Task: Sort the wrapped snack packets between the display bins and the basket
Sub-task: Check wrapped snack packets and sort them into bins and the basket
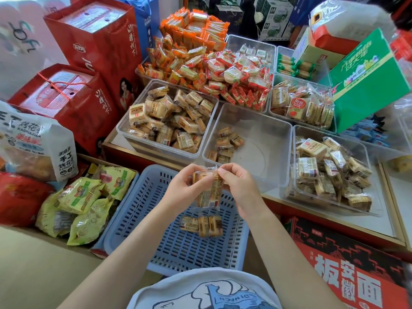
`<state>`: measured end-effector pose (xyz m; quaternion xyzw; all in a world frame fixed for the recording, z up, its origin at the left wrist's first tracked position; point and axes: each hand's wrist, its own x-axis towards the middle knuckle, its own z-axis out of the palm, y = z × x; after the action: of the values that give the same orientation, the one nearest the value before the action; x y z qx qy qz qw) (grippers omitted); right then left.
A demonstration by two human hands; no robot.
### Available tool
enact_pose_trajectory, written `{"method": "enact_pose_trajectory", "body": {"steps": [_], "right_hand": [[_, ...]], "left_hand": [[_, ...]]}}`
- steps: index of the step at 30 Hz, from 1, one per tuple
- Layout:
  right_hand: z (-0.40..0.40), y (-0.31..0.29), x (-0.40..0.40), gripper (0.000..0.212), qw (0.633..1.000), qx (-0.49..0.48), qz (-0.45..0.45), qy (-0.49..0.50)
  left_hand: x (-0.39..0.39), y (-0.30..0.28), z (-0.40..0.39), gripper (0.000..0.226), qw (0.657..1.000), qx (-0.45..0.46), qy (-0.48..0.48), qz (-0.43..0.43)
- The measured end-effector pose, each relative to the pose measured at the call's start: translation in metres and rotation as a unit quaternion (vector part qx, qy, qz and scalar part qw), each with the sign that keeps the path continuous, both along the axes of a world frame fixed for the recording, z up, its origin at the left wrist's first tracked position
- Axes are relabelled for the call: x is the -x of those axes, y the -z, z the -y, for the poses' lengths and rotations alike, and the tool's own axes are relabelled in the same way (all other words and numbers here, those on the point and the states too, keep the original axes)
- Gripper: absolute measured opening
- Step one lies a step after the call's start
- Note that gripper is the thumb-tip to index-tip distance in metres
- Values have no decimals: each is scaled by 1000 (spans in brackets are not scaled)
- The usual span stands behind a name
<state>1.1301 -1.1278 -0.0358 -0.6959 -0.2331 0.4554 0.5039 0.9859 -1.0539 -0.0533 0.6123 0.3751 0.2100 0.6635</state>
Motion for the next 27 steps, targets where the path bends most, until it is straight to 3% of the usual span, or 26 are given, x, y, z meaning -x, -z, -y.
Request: {"method": "enact_pose_trajectory", "body": {"steps": [4, 12, 16, 18, 23, 27], "right_hand": [[0, -3, 2, 16, 1000, 0, 8, -5], [4, -9, -6, 20, 999, 32, 9, 4], [8, -15, -5, 13, 999, 32, 10, -35], [9, -16, -2, 15, 999, 20, 1, -48], [11, -14, 2, 9, 998, 4, 42, -53], [13, -10, 2, 2, 994, 13, 98, -36]], "left_hand": [[-5, 0, 1, 16, 998, 33, -56, -5], [6, 9, -3, 25, 998, 11, -48, 32], [8, 6, -8, 65, 997, 6, -18, 80], [8, 7, -10, 72, 997, 14, -15, 77], [10, 1, -7, 39, 998, 26, -25, 50], [9, 0, -2, 27, 995, 59, -52, 58]]}}
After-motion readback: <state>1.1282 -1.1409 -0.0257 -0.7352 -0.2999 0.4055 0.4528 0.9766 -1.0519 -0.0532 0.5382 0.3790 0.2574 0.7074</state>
